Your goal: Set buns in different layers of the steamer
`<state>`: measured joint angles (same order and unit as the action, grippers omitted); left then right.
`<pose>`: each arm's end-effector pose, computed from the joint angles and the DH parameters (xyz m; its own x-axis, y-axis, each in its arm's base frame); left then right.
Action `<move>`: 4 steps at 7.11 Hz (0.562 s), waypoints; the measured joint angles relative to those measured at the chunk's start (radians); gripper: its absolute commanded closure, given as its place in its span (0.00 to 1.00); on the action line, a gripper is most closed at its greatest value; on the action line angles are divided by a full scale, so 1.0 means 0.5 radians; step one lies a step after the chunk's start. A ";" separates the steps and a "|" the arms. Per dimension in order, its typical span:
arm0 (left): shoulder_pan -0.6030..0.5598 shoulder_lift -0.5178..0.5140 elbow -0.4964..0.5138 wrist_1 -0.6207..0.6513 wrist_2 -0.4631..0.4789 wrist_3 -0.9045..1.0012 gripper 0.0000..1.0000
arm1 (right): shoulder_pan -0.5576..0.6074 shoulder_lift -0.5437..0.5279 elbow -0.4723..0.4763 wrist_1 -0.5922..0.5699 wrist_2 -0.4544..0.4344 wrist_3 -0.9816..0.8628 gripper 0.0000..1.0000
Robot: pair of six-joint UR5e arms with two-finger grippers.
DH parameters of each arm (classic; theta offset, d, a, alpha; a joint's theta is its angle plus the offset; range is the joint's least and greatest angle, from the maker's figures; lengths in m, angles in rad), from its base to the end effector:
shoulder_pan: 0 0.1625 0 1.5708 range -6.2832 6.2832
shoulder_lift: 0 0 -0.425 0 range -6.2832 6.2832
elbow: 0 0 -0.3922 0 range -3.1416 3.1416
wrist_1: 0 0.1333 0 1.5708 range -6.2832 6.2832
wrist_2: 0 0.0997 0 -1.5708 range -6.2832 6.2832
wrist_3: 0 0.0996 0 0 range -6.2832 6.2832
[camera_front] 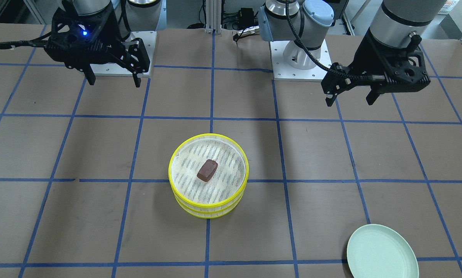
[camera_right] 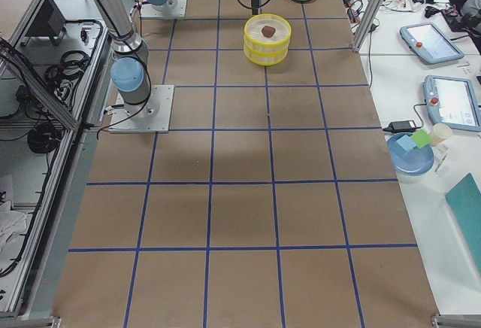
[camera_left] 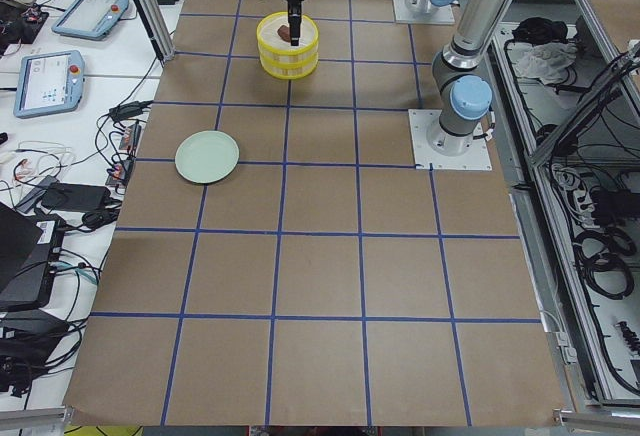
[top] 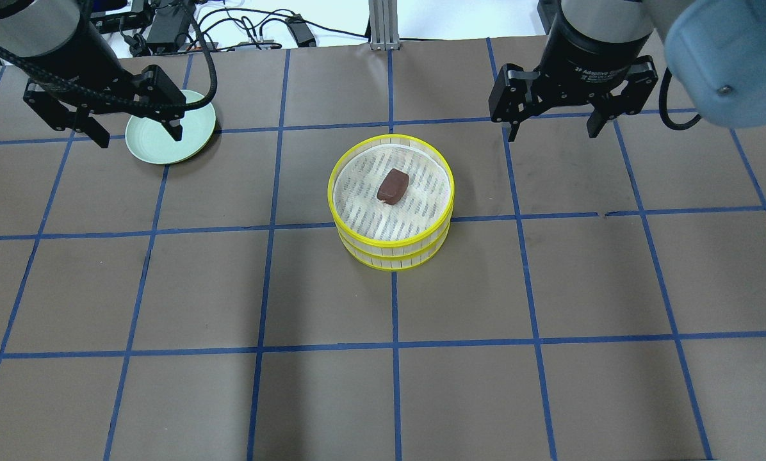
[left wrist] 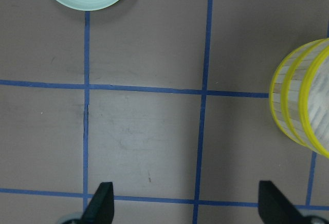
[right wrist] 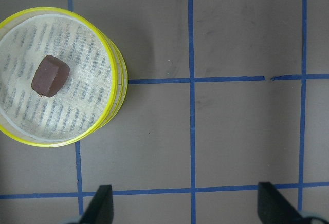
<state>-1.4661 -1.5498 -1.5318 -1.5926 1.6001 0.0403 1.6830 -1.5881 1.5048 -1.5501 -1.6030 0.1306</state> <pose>-0.0789 -0.4970 0.5152 -0.9974 -0.0655 -0.0308 -0.0643 0.9972 -0.0370 0.1841 -0.4716 0.5270 -0.9995 0.0202 0.0237 0.0186 0.9976 -0.0662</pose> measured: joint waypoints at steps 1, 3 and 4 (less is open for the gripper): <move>-0.002 0.023 -0.005 -0.029 0.027 0.001 0.00 | 0.000 0.000 -0.001 -0.002 -0.001 0.000 0.00; -0.005 0.035 -0.013 -0.045 0.039 -0.002 0.00 | 0.000 0.000 -0.001 -0.001 -0.001 -0.002 0.00; -0.009 0.034 -0.017 -0.046 0.026 -0.005 0.00 | 0.000 0.001 -0.002 0.001 -0.004 -0.002 0.00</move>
<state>-1.4708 -1.5326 -1.5402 -1.6157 1.6133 0.0378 1.6828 -1.5877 1.5037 -1.5498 -1.6049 0.1298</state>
